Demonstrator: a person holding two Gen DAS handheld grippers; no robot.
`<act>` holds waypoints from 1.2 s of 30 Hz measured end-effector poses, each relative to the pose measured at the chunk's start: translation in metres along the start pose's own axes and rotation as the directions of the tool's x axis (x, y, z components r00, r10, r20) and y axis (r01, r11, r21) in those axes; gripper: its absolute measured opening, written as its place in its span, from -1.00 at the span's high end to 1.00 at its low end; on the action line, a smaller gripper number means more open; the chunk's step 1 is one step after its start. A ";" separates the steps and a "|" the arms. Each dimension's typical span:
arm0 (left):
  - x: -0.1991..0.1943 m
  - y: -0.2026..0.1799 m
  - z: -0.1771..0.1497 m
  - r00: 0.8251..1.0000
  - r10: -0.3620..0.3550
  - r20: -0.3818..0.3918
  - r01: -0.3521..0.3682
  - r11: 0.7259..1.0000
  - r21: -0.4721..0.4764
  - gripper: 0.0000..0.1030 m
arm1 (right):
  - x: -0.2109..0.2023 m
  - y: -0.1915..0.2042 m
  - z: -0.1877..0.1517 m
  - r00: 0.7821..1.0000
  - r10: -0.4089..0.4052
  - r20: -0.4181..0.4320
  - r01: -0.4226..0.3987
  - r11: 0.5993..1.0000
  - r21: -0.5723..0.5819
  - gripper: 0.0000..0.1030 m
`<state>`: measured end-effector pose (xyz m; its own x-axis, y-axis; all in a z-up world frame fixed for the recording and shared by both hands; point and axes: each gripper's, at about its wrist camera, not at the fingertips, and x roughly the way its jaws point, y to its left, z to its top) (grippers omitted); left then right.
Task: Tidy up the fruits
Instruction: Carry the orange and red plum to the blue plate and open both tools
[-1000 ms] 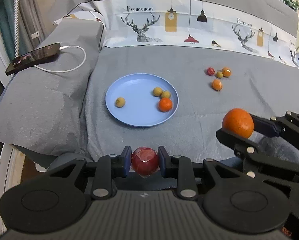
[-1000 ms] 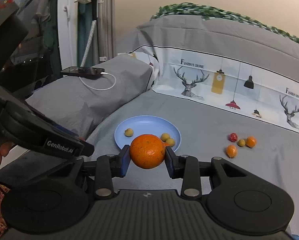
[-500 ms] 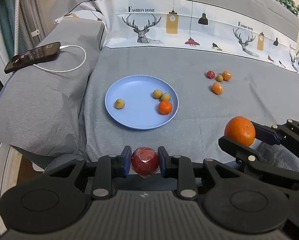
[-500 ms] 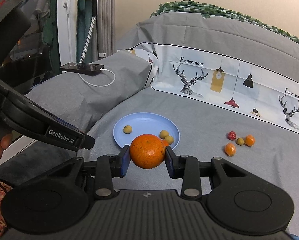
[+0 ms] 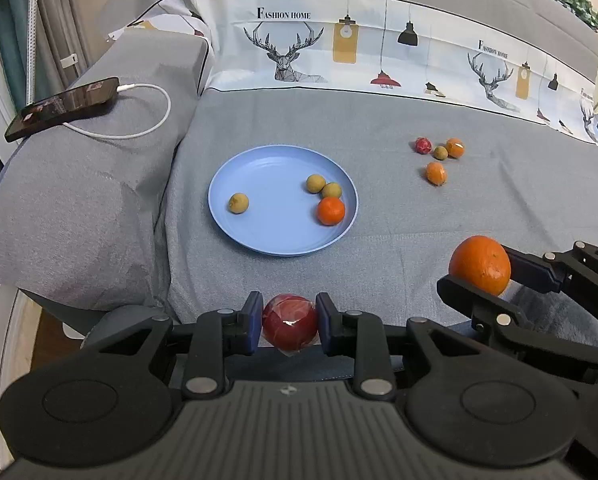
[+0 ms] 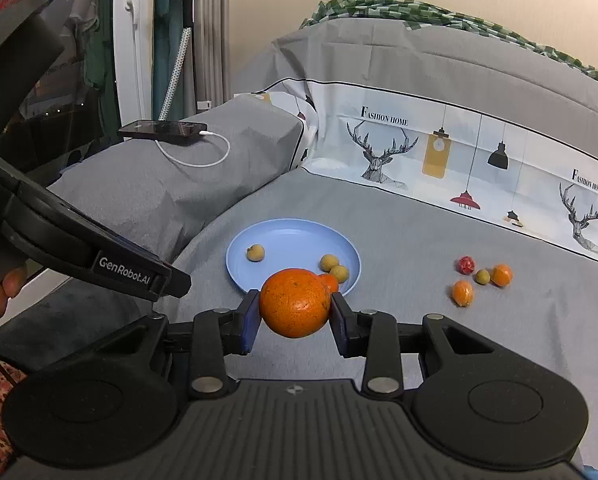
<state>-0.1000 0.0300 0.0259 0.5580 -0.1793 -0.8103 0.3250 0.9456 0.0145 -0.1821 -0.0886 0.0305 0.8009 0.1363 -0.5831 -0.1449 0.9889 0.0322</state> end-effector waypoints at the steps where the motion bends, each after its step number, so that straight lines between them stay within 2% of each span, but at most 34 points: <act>1: 0.001 0.001 0.000 1.000 0.000 -0.001 0.000 1.000 -0.002 0.39 | 0.001 0.000 0.000 1.000 0.001 -0.002 -0.001 1.000 0.000 0.26; 11: 0.012 0.010 0.010 1.000 0.002 -0.008 -0.002 1.000 -0.022 0.39 | 0.014 -0.002 0.001 0.999 -0.001 -0.034 0.001 1.000 0.004 0.26; 21: 0.037 0.027 0.052 1.000 0.023 0.018 -0.022 0.998 -0.056 0.39 | 0.056 -0.005 0.014 0.998 0.004 -0.066 -0.004 1.000 0.002 0.26; 27: 0.068 0.034 0.081 0.999 0.032 0.007 -0.031 0.997 -0.068 0.39 | 0.098 -0.011 0.027 0.995 0.023 -0.093 -0.022 1.000 0.013 0.26; 36: 0.136 0.039 0.108 0.999 0.019 -0.034 -0.021 0.998 -0.066 0.39 | 0.164 -0.021 0.037 0.989 0.033 -0.143 -0.024 0.998 0.062 0.26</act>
<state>0.0713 0.0132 -0.0207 0.5377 -0.1521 -0.8293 0.2621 0.9650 -0.0070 -0.0259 -0.0849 -0.0358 0.7042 0.1587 -0.6920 -0.1279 0.9871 0.0962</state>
